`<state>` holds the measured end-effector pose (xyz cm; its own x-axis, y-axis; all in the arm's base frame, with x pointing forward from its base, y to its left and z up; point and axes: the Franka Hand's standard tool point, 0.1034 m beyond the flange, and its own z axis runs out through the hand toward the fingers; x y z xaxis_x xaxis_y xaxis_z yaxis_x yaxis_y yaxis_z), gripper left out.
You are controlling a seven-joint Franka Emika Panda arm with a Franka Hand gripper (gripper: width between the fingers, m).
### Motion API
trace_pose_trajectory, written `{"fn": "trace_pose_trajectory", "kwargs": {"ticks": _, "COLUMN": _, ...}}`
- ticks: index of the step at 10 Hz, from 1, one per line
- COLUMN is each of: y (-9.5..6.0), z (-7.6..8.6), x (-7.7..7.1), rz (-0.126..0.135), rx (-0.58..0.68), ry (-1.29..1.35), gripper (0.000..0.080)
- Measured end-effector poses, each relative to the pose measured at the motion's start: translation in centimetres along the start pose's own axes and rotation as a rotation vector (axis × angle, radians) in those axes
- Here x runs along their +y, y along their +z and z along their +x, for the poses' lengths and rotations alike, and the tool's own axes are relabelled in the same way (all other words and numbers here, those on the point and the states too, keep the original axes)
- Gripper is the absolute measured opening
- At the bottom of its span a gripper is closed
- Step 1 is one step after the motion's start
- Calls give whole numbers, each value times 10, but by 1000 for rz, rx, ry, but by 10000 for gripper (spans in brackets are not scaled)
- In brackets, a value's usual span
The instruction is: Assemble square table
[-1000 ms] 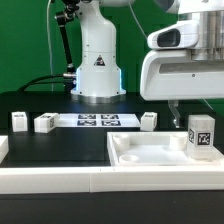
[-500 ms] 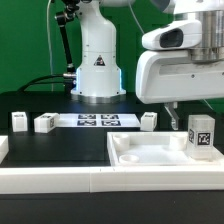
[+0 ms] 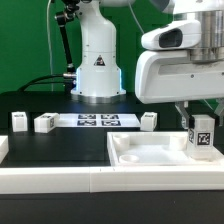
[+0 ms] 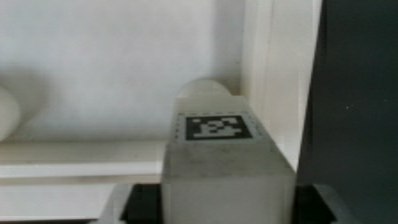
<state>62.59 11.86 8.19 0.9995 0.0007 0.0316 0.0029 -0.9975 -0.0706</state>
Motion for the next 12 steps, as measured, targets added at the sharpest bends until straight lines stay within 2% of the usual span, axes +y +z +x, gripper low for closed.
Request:
{"fn": "trace_pose_trajectory", "kwargs": {"ticks": 2, "y": 0, "z": -1, "x": 2, "rz": 2, "rx": -5, "ry": 54, "gripper": 290}}
{"fn": "trace_pose_trajectory", "kwargs": {"ticks": 5, "y": 1, "z": -1, "x": 3, "rz": 20, "rx": -10, "ry": 432, "gripper": 290}}
{"fn": "trace_pose_trajectory", "kwargs": {"ticks": 12, "y": 2, "z": -1, "x": 4, "rz": 15, "rx": -5, "ry": 1082, "gripper": 290}}
